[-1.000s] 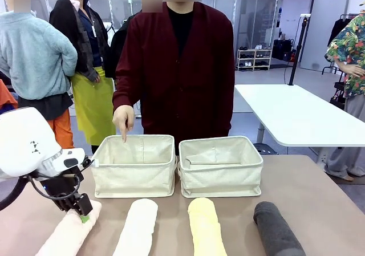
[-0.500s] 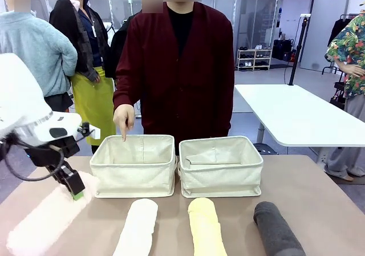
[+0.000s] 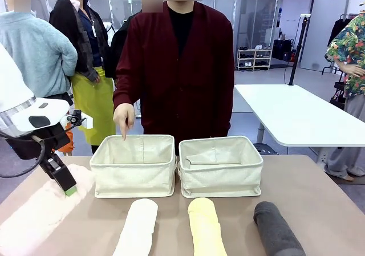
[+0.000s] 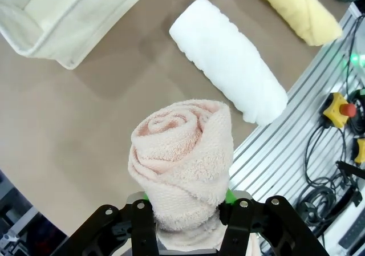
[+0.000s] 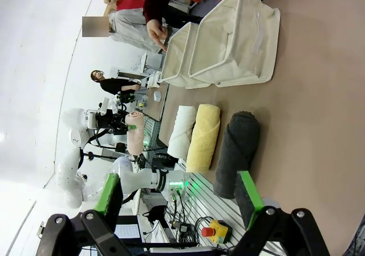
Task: Divide the towels into two baskets.
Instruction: Pick up one hotel-folded towel and place it in the Fabric basket indicated by the person.
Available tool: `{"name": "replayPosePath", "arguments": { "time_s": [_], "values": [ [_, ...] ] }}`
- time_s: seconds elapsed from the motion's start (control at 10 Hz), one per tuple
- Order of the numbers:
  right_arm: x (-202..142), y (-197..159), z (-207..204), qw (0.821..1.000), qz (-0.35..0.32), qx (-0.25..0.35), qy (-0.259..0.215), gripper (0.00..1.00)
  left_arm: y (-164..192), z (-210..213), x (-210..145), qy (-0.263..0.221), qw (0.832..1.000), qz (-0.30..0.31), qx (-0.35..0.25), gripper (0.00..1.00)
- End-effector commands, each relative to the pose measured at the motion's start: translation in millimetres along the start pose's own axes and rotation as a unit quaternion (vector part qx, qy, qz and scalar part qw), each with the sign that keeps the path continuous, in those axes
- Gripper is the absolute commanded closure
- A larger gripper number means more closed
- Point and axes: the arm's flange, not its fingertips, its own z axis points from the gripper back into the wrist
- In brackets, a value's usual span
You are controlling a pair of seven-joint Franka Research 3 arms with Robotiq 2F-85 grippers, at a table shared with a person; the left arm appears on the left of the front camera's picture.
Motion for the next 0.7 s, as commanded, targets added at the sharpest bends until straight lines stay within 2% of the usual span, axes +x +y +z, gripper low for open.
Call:
{"name": "replayPosePath", "arguments": {
  "time_s": [0.0, 0.1, 0.2, 0.3, 0.4, 0.5, 0.6],
  "values": [
    [-1, 3, 1, 1.000, 0.005, 0.005, -0.001, 0.00, 3, -6, 5, 0.004, 1.000, 0.005, 0.010, 1.00],
    [-1, 3, 1, 1.000, 0.005, 0.005, -0.001, 0.00, 3, -6, 5, 0.004, 1.000, 0.005, 0.010, 1.00],
    [-1, 3, 1, 1.000, 0.005, 0.005, -0.001, 0.00, 2, -4, 1, 0.004, 1.000, 0.001, -0.002, 0.60],
    [-1, 3, 1, 1.000, 0.005, 0.005, -0.001, 0.00, -9, 7, 11, -0.002, 0.999, -0.032, 0.037, 0.60],
    [-1, 3, 1, 1.000, 0.005, 0.005, -0.001, 0.00, -15, 9, 44, 0.011, 0.995, -0.084, 0.056, 0.60],
    [-1, 3, 1, 1.000, 0.005, 0.005, -0.001, 0.00, -21, 12, 84, 0.035, 0.985, -0.146, 0.083, 0.60],
    [-1, 3, 1, 1.000, 0.005, 0.005, -0.001, 0.00, -32, 20, 131, 0.063, 0.968, -0.219, 0.106, 0.60]
  ]
}}
